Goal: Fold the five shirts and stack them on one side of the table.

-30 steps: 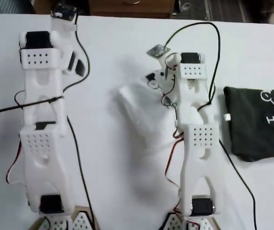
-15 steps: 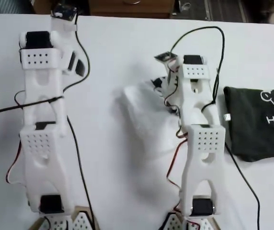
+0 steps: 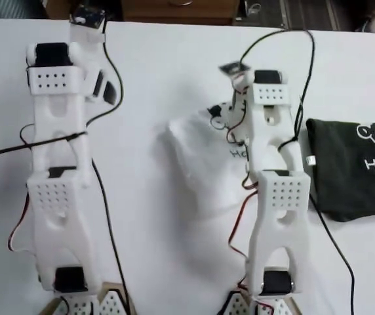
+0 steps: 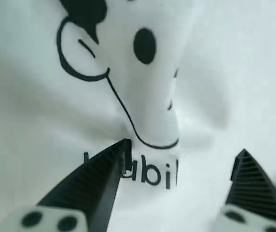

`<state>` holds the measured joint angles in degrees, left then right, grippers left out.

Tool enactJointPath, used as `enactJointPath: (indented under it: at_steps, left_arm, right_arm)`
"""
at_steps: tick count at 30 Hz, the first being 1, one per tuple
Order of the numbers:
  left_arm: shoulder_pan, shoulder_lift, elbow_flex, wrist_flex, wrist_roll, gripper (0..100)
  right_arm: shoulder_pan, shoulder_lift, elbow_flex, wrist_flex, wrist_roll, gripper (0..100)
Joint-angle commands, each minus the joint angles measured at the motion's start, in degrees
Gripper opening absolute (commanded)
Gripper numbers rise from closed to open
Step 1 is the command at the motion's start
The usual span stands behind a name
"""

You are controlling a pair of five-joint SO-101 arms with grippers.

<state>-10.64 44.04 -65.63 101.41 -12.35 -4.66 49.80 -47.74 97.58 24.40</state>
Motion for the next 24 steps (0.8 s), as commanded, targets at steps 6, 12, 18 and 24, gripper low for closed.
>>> enactJointPath:
  at_steps: [6,12,18,24]
  left_arm:
    - [-0.1,-1.4,0.1,1.1,-0.6,25]
    - [-0.1,-1.4,0.1,1.1,-0.6,25]
    - [0.1,-1.4,3.9,1.1,-0.6,25]
    - [0.2,-1.6,4.4,1.1,-0.4,25]
  right_arm:
    - [0.0,-20.0,14.2,0.2,-0.4,33.4]
    - [2.3,-20.8,27.2,-7.2,2.7,33.4]
    - [3.9,-15.9,27.9,-12.9,5.4,33.4]
    - [2.1,-11.3,27.8,-14.4,4.9,33.4]
